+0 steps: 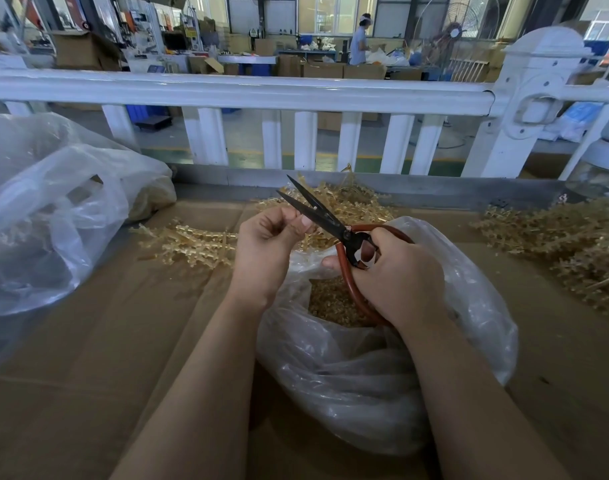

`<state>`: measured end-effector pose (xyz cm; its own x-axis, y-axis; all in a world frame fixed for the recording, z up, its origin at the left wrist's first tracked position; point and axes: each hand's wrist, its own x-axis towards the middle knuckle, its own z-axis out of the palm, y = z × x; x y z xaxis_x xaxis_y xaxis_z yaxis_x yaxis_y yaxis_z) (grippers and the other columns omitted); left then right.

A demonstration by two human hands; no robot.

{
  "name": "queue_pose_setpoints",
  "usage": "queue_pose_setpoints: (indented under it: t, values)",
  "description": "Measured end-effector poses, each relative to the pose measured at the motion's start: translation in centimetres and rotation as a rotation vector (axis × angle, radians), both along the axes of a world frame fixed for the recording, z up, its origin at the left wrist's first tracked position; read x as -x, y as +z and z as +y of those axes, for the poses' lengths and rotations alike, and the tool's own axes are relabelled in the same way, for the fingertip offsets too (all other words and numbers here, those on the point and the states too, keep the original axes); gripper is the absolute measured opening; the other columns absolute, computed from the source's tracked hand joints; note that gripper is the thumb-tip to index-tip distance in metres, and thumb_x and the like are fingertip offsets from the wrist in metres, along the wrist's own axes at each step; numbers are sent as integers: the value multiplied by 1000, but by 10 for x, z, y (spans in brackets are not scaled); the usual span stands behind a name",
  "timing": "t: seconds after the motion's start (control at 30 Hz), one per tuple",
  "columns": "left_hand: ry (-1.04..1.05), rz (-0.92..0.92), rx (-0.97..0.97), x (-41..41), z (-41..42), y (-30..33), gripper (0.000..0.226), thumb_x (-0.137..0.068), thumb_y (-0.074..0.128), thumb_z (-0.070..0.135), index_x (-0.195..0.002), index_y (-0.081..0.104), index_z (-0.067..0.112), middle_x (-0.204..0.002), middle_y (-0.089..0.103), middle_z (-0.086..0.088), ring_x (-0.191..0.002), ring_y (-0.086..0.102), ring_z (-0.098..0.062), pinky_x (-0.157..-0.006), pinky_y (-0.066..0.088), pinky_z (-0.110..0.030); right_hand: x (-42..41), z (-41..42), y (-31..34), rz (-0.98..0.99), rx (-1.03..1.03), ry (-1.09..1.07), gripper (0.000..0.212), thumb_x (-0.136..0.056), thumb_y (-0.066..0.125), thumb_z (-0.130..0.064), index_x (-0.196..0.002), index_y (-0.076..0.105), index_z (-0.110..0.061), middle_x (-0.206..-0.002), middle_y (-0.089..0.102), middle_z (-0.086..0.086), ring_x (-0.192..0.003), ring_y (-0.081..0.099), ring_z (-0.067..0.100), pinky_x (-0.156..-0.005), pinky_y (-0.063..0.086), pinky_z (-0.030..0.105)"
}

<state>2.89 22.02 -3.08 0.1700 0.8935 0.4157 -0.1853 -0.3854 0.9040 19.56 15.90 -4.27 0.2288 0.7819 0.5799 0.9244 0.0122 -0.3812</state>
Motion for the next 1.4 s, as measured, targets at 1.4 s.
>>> queue_pose_setpoints:
  t: [1.4]
  values:
    - [-182,-12,237,-10,-7,4,12,-75,76,10,-84,68,13,-69,66,7,-62,58,-4,-61,46,-16,2,6,7,664,59,280,15,-85,79,-21,-79,68,-28,-66,70,-9,-65,66,2,-57,50,12]
